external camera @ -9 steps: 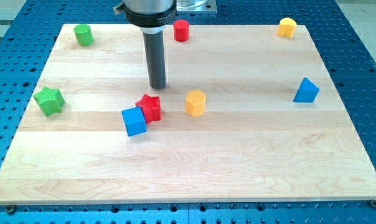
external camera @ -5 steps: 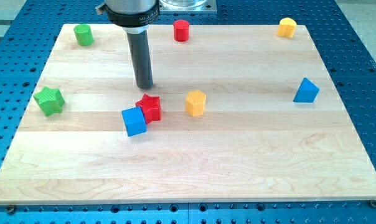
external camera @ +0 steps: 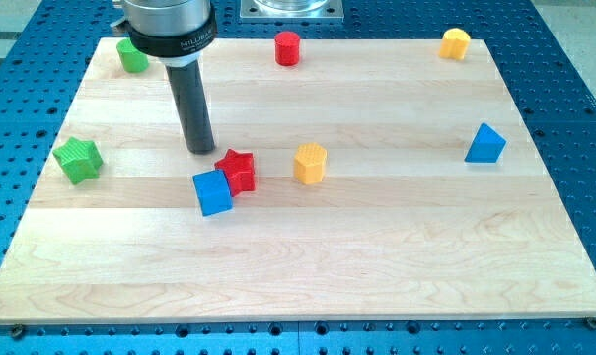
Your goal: Adjust the blue cube vertically below the red star
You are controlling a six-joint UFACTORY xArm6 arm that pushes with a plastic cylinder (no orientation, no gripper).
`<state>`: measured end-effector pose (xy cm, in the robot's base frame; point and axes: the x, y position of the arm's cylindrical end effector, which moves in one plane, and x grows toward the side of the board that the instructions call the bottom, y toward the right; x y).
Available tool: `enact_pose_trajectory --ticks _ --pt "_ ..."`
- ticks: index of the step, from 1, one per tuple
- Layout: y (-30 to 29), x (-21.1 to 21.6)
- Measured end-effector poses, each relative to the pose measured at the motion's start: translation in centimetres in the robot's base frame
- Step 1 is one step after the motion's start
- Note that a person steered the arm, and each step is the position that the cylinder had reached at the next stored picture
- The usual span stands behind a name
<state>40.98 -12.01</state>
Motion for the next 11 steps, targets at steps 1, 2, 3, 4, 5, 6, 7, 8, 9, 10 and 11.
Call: enact_pose_trajectory --ticks 1,2,3,4,5,6,7,8,9,10,11 --pt "-0.1 0.0" --pt "-0.1 0.0" --pt "-0.4 0.0" --pt "-0.3 -0.2" --pt "-0.3 -0.2" --pt "-0.3 -0.2" --pt "-0.3 -0.2" --pt "-1.8 -0.2" --pt "0.0 -0.2" --pt "4.8 -0.2" --pt "5.4 1.9"
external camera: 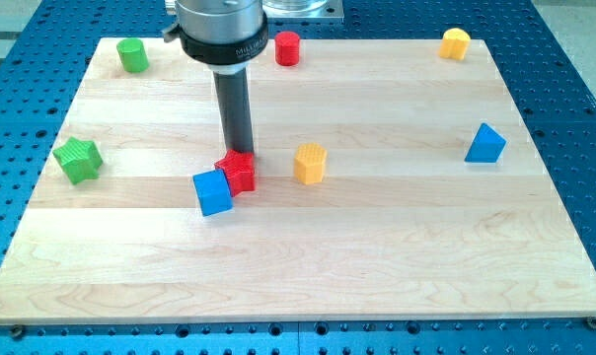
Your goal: Adjust the blue cube vertically below the red star
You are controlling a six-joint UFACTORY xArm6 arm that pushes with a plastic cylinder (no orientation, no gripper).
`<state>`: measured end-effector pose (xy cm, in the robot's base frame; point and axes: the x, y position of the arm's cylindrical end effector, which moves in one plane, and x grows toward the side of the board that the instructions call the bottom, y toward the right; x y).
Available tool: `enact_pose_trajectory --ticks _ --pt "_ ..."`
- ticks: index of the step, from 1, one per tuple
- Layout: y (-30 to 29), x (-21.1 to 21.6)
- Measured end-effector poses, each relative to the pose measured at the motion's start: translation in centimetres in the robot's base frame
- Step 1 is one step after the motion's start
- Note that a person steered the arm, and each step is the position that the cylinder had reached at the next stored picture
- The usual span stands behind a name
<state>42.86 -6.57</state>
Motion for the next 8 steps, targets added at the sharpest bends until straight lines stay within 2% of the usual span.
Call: enact_pose_trajectory --ticks 2,4,7,8 --pt "-6.5 5.0" --pt "-11.5 6.7" --pt "-11.7 6.8" --pt "-9.9 7.9"
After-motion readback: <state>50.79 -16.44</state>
